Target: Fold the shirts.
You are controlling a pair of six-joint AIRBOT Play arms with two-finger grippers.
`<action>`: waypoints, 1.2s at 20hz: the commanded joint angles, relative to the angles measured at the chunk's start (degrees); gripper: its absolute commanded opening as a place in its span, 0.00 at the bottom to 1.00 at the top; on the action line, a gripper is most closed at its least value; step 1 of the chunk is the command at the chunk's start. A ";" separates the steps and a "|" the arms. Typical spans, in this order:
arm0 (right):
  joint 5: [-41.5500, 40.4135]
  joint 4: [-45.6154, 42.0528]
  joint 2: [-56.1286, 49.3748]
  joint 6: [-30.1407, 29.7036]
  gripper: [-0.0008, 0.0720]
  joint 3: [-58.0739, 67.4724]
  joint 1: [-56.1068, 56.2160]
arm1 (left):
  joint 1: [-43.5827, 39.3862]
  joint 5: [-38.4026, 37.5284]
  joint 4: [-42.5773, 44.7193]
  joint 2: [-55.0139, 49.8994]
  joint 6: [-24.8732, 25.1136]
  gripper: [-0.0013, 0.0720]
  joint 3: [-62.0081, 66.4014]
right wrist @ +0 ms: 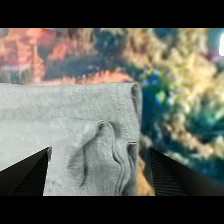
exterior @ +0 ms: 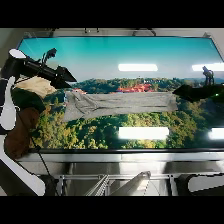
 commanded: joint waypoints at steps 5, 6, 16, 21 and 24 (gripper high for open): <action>6.14 -2.32 -7.85 5.33 0.97 1.86 3.32 | -4.00 -1.31 -0.13 -0.28 -2.64 0.19 0.13; 6.05 -2.03 -8.52 5.27 0.97 1.88 4.50 | -5.46 -0.59 -0.11 -0.28 -2.58 0.02 -1.42; 20.41 -0.22 -4.31 5.44 0.03 10.69 2.95 | -26.12 23.76 -0.02 -1.07 -4.85 0.02 -13.77; 33.27 15.17 4.24 5.29 0.03 13.18 0.33 | -35.28 24.81 0.02 -10.71 -10.47 0.02 -1.46; 34.99 23.17 8.24 5.33 0.03 13.18 2.64 | -37.73 23.10 -0.22 -15.76 -13.16 0.02 5.92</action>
